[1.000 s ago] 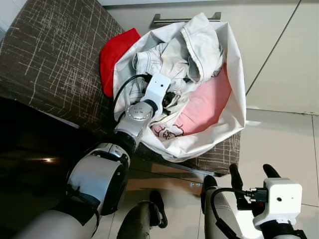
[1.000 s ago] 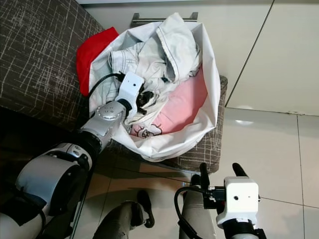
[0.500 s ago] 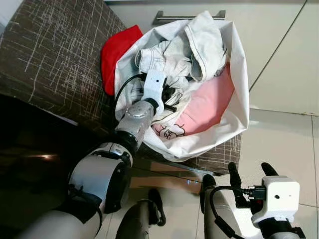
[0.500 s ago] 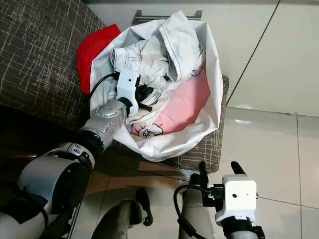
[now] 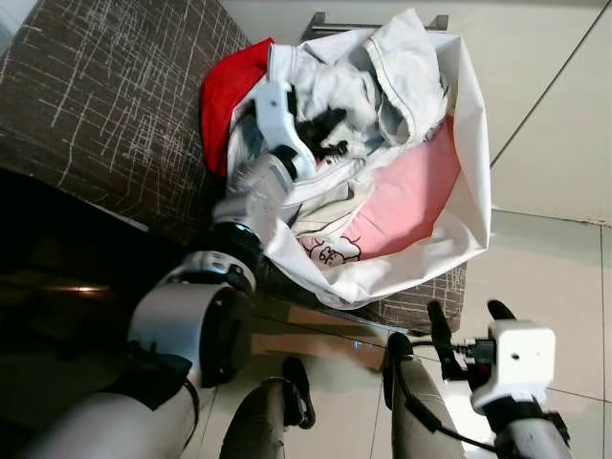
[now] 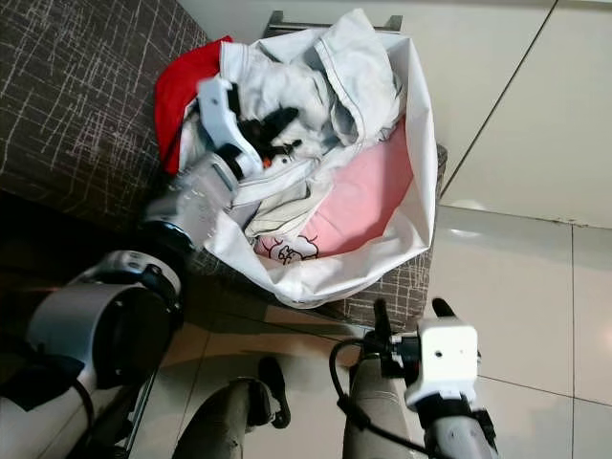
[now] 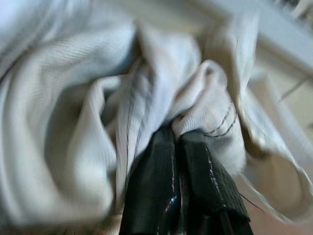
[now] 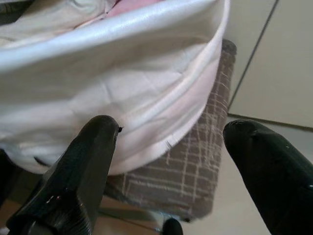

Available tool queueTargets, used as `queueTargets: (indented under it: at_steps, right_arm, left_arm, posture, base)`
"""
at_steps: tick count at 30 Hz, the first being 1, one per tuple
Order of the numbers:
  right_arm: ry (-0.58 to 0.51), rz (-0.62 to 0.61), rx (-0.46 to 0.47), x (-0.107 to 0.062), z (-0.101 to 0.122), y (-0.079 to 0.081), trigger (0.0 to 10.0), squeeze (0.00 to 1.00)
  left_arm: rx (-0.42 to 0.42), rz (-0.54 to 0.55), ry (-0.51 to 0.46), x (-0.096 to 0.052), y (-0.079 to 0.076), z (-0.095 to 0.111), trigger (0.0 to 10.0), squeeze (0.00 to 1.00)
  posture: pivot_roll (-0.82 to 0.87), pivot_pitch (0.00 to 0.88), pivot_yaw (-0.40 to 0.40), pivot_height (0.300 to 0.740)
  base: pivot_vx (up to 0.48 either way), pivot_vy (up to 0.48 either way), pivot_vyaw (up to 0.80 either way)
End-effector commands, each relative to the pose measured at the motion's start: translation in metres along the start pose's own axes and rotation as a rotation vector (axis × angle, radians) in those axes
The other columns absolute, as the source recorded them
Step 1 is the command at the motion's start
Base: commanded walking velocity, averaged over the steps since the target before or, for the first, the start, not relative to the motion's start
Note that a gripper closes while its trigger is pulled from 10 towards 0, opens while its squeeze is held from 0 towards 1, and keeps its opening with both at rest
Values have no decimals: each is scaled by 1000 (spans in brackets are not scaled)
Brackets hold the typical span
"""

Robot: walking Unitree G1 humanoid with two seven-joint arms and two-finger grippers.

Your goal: Clothes washing

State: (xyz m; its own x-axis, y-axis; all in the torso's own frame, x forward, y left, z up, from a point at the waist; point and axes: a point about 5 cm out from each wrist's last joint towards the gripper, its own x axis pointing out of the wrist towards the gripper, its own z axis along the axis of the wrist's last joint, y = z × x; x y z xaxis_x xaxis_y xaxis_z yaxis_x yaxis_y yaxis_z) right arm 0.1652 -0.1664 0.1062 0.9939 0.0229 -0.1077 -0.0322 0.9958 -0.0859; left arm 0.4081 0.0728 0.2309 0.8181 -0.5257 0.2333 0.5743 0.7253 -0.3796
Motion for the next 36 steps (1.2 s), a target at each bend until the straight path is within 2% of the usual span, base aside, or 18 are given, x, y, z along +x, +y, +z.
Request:
queueTargets:
  at_steps: [1, 2, 4, 7, 8, 9, 11, 12, 14, 16, 19, 20, 23, 26, 28, 32, 36]
  right_arm:
    - [39, 18, 17, 4, -10, 2, 10000, 0]
    - [31, 25, 19, 11, -10, 2, 10000, 0]
    - [21, 33, 22, 18, -10, 3, 10000, 0]
    - [-8, 58, 25, 39, -9, 5, 10000, 0]
    - [-15, 65, 26, 45, -9, 6, 10000, 0]
    - [-15, 65, 26, 45, -9, 6, 10000, 0]
    - [-38, 90, 30, 59, -6, 10, 10000, 0]
    - [-38, 90, 30, 59, -6, 10, 10000, 0]
    - [-52, 111, 32, 73, -5, 13, 10000, 0]
    - [-58, 119, 31, 82, -5, 14, 10000, 0]
    - [-65, 128, 34, 88, -4, 16, 10000, 0]
    - [-71, 140, 35, 92, -4, 18, 10000, 0]
    - [-75, 147, 31, 93, -5, 17, 10000, 0]
    - [-75, 144, 31, 94, -7, 15, 10000, 0]
    - [-78, 141, 30, 96, -9, 13, 10000, 0]
    - [-83, 140, 41, 101, -8, 13, 10000, 0]
    - [-95, 135, 36, 107, -5, 10, 10000, 0]
  left_arm:
    - [40, -34, -147, -3, 6, 43, 0, 0]
    - [52, -34, -183, -5, 8, 56, 0, 0]
    - [61, -33, -221, -7, 10, 69, 0, 0]
    - [134, -36, -311, -15, 12, 103, 0, 0]
    - [149, -36, -332, -17, 12, 111, 0, 0]
    - [149, -36, -332, -17, 12, 111, 0, 0]
    - [205, -25, -391, -25, 11, 136, 0, 0]
    - [205, -25, -391, -25, 11, 136, 0, 0]
    - [288, 5, -441, -34, 12, 159, 0, 0]
    - [354, 34, -463, -41, 14, 173, 0, 0]
    - [393, 34, -438, -44, 15, 171, 0, 0]
    - [430, -2, -353, -42, 13, 148, 0, 0]
    - [401, -36, -305, -44, 5, 126, 0, 0]
    - [395, -40, -328, -48, 0, 130, 0, 0]
    - [397, -31, -369, -52, -5, 143, 0, 0]
    - [420, -23, -384, -55, -9, 151, 0, 0]
    - [427, 8, -445, -62, -15, 164, 0, 0]
  posture:
    - [-324, 293, 196, 740]
    - [-298, 261, 191, 740]
    - [-298, 261, 191, 740]
    - [-228, 183, 172, 740]
    - [-228, 183, 172, 740]
    - [-228, 183, 172, 740]
    - [-188, 144, 161, 740]
    - [-188, 144, 161, 740]
    - [-159, 116, 152, 740]
    - [-144, 100, 146, 740]
    - [-131, 92, 141, 740]
    - [-129, 91, 138, 740]
    - [-134, 90, 136, 740]
    - [-134, 89, 135, 740]
    - [-129, 79, 131, 740]
    - [-126, 73, 130, 740]
    - [-121, 69, 125, 740]
  base:
    - [0, 0, 0]
    - [0, 0, 0]
    - [0, 0, 0]
    - [0, 0, 0]
    - [0, 0, 0]
    - [0, 0, 0]
    - [0, 0, 0]
    - [0, 0, 0]
    - [0, 0, 0]
    - [0, 0, 0]
    - [0, 0, 0]
    - [0, 0, 0]
    - [0, 0, 0]
    - [0, 0, 0]
    - [0, 0, 0]
    - [0, 0, 0]
    - [0, 0, 722]
